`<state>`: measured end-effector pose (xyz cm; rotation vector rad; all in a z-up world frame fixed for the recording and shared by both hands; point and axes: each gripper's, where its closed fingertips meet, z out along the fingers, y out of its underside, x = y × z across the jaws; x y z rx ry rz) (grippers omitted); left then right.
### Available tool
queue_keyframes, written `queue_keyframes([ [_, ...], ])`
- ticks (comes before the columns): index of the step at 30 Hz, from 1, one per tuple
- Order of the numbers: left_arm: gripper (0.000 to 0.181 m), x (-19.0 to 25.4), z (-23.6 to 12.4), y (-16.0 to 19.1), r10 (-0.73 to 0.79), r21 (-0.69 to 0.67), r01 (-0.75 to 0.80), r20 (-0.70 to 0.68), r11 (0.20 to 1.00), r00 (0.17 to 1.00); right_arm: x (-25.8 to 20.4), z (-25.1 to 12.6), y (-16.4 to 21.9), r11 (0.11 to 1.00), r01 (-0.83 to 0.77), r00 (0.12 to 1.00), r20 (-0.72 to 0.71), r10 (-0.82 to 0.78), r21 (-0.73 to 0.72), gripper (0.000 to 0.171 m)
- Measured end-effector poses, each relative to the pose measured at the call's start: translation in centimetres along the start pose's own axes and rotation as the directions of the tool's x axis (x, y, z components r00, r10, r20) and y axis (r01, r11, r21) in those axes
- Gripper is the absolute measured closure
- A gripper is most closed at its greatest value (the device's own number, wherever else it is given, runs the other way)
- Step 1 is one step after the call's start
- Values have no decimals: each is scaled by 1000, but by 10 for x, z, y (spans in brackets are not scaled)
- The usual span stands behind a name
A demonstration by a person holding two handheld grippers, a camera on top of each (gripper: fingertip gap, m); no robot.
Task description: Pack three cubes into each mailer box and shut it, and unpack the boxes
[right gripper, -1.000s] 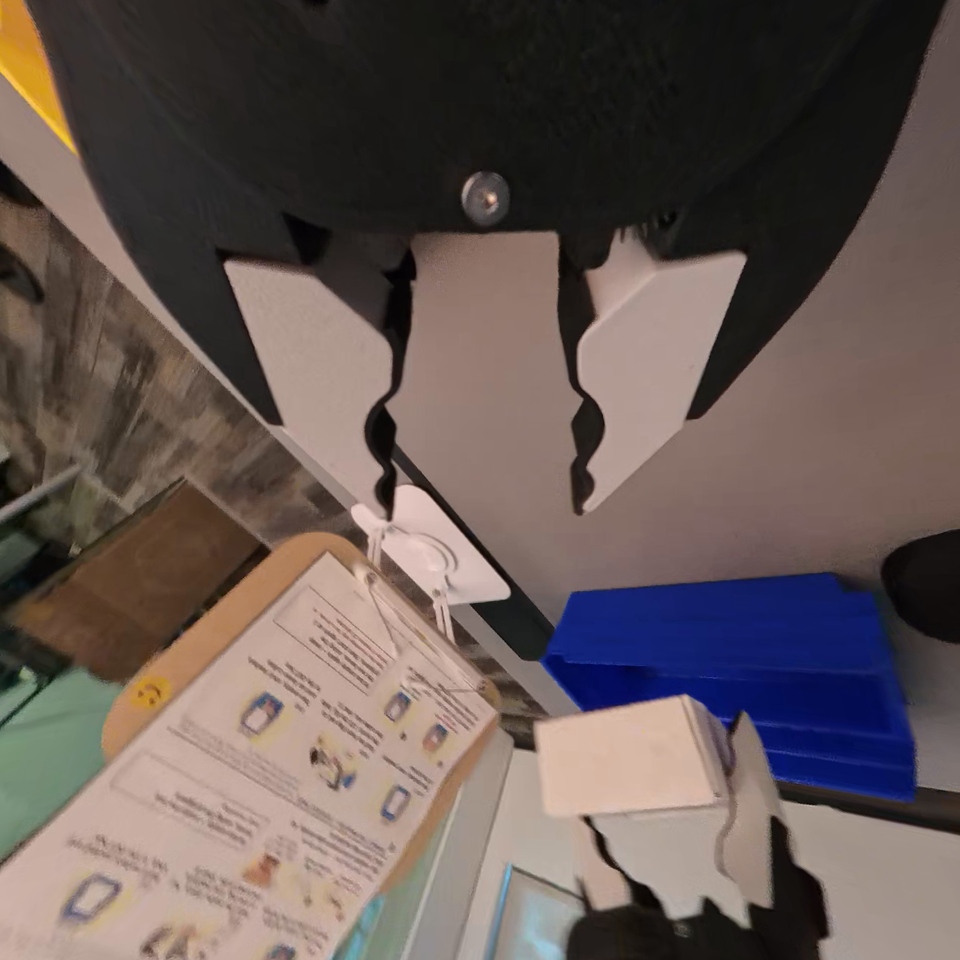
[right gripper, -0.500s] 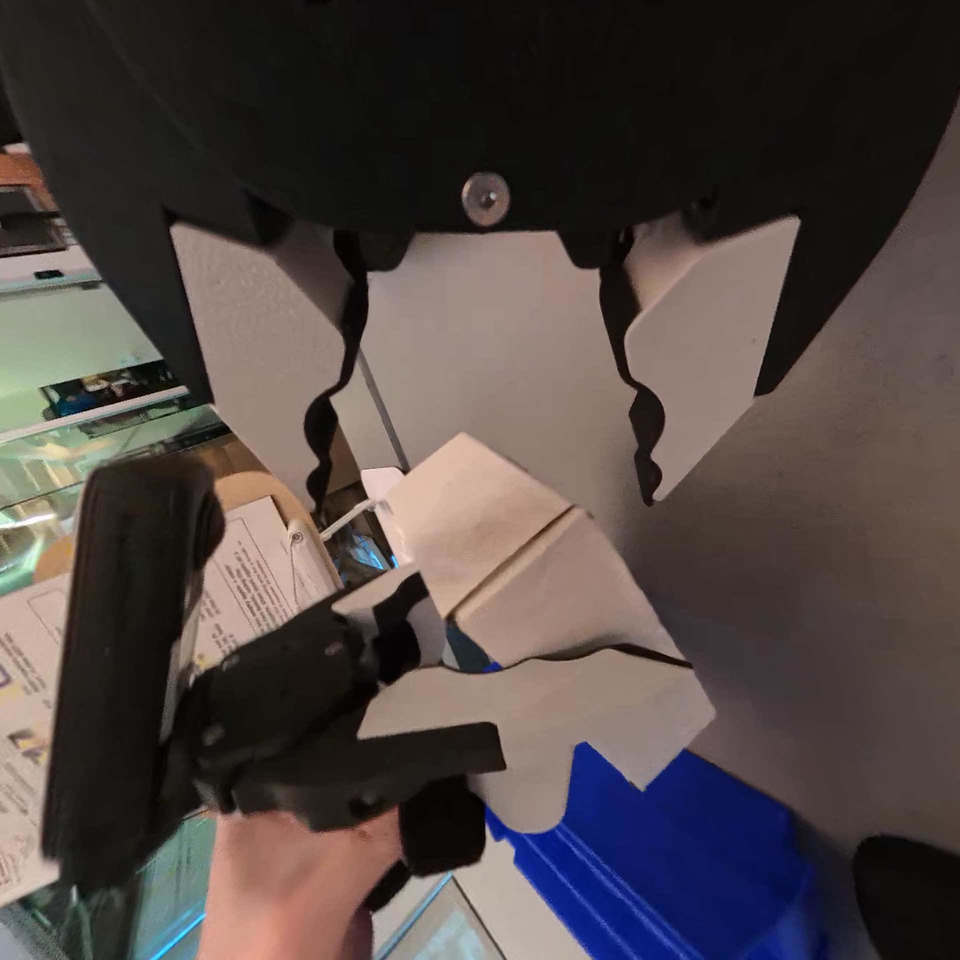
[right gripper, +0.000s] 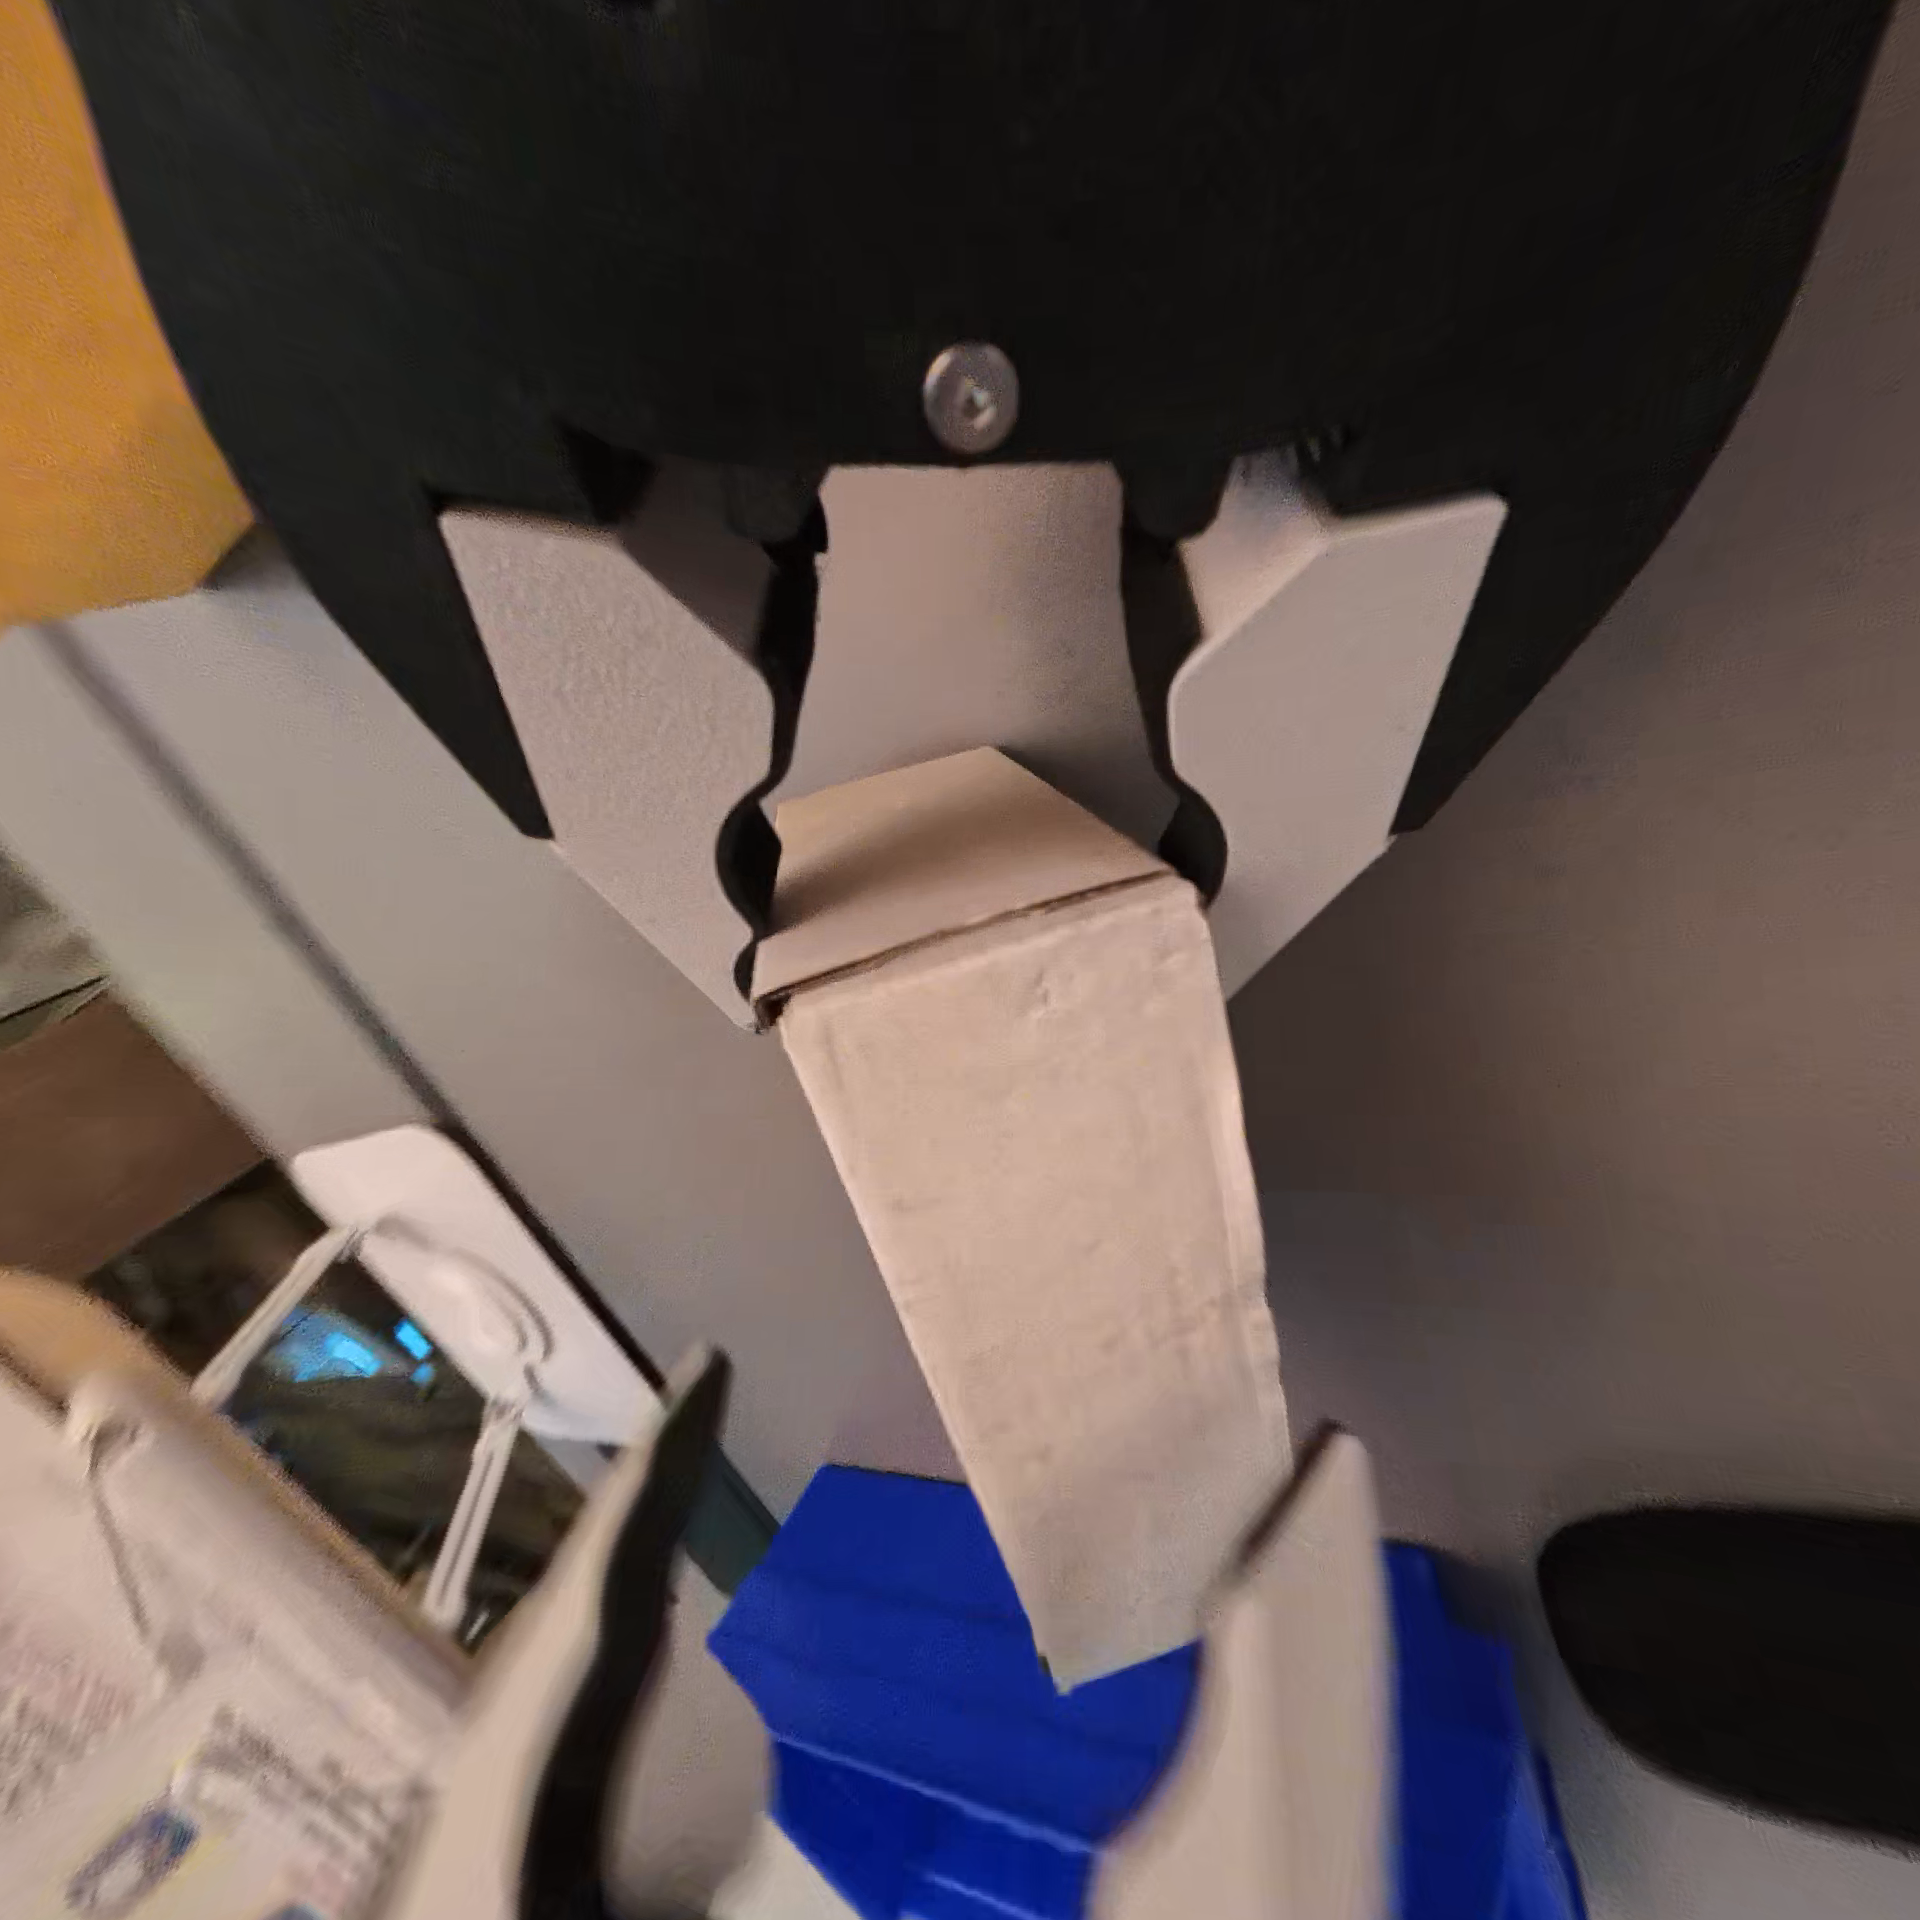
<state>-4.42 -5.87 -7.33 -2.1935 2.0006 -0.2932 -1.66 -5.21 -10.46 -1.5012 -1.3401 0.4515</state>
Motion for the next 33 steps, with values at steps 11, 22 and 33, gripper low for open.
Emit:
queue_keyframes([
  [11,95,-7,-4,10,124,25,-145,386,989,914,-2,-5,0,955,-297,946,142,290,24,98],
  [22,123,5,3,6,23,122,-50,216,991,976,-2,-5,-1,936,-350,926,164,341,30,99],
  [33,125,10,-2,3,-104,221,94,34,971,994,-5,-4,-1,934,-356,920,192,342,43,99],
])
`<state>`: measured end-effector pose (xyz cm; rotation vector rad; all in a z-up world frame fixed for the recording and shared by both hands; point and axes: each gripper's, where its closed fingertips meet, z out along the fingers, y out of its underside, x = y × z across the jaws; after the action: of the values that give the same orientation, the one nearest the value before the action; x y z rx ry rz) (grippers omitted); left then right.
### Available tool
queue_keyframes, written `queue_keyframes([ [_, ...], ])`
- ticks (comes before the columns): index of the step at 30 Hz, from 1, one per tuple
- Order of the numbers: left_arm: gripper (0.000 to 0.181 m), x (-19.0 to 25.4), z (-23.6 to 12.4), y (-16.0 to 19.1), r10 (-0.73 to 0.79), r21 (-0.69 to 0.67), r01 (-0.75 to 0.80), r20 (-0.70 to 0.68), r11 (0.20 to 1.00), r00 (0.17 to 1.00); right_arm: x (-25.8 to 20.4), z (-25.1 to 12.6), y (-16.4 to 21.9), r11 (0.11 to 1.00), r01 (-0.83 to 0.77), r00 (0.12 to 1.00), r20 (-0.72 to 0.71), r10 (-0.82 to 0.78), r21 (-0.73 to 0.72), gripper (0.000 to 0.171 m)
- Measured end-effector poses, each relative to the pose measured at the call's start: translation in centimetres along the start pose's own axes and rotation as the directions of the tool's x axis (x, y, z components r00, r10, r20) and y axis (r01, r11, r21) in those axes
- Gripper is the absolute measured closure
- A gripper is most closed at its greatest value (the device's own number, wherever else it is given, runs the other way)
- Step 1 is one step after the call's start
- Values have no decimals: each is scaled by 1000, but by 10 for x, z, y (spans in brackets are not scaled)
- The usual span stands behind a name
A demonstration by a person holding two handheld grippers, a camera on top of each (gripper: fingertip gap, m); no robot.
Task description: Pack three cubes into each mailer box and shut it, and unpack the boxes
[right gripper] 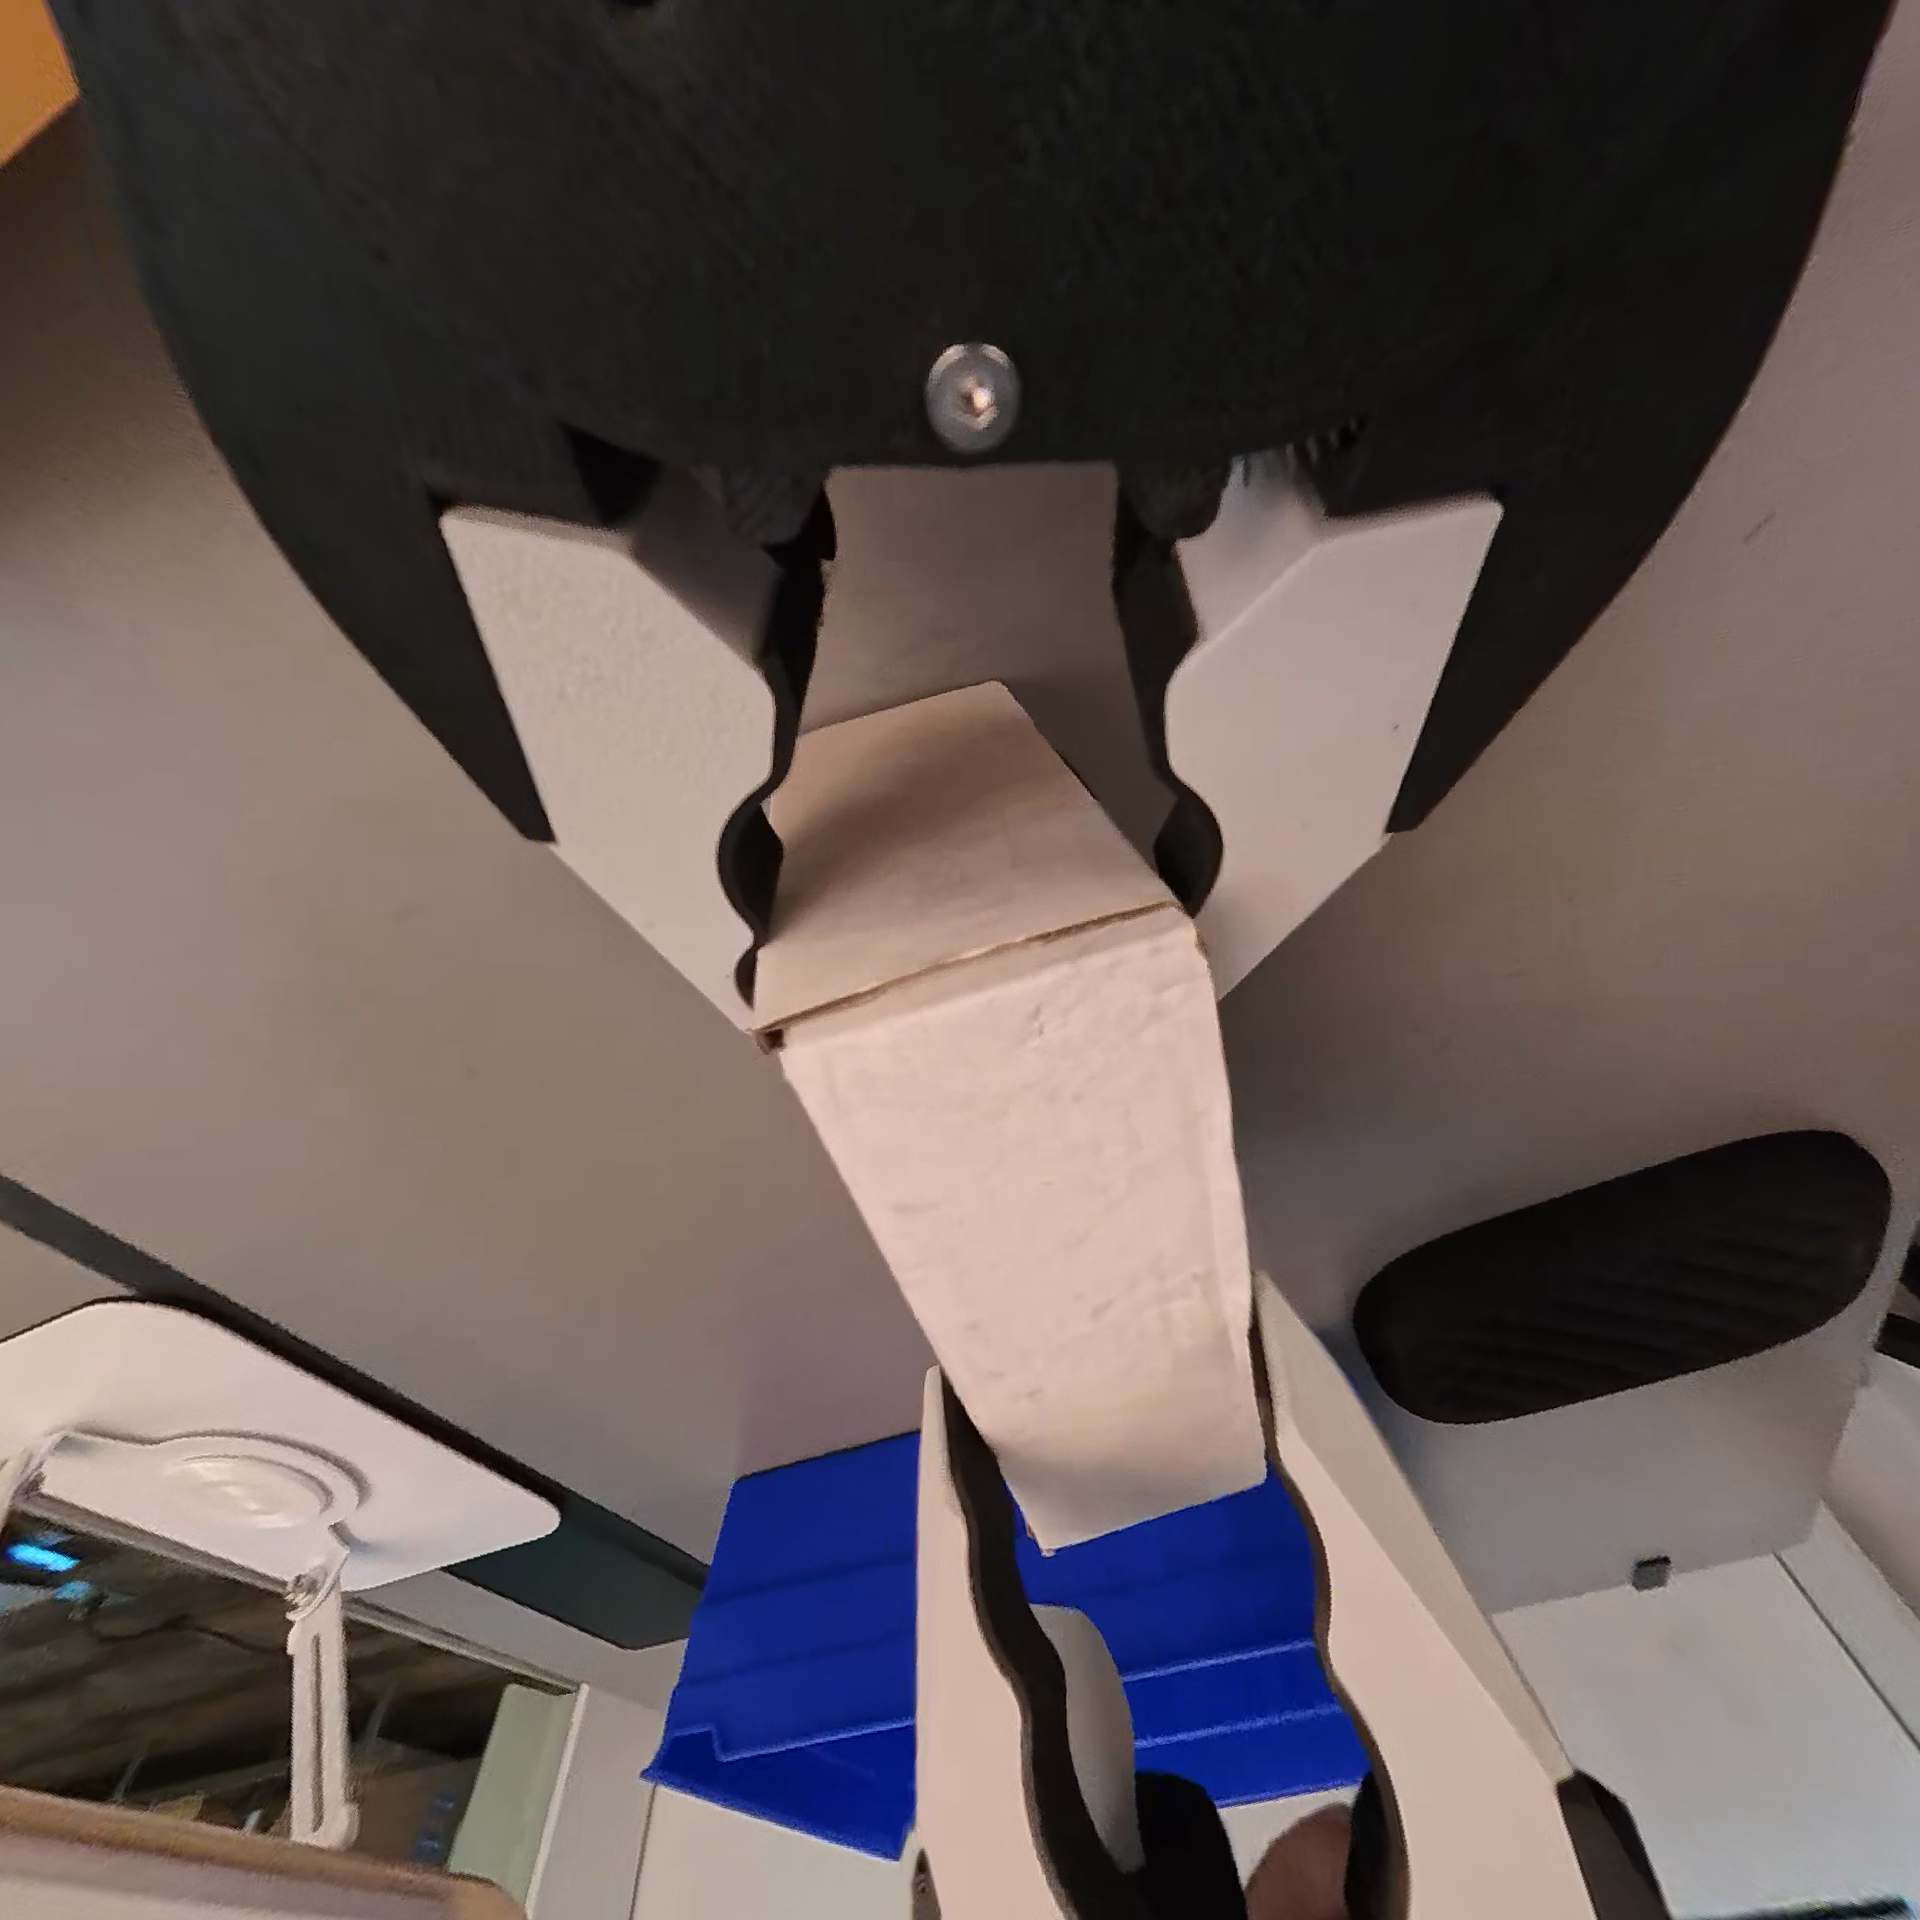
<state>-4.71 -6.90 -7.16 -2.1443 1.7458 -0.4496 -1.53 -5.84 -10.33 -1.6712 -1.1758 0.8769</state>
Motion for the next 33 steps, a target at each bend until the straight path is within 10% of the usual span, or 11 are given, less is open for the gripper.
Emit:
queue_keyframes([
  [15,139,-1,0,-56,191,80,-215,244,973,951,-3,-3,-6,940,-341,929,163,333,20,100],
  [33,181,-4,0,-62,452,-161,-493,697,855,557,10,-10,-11,897,-437,896,123,426,73,105],
])
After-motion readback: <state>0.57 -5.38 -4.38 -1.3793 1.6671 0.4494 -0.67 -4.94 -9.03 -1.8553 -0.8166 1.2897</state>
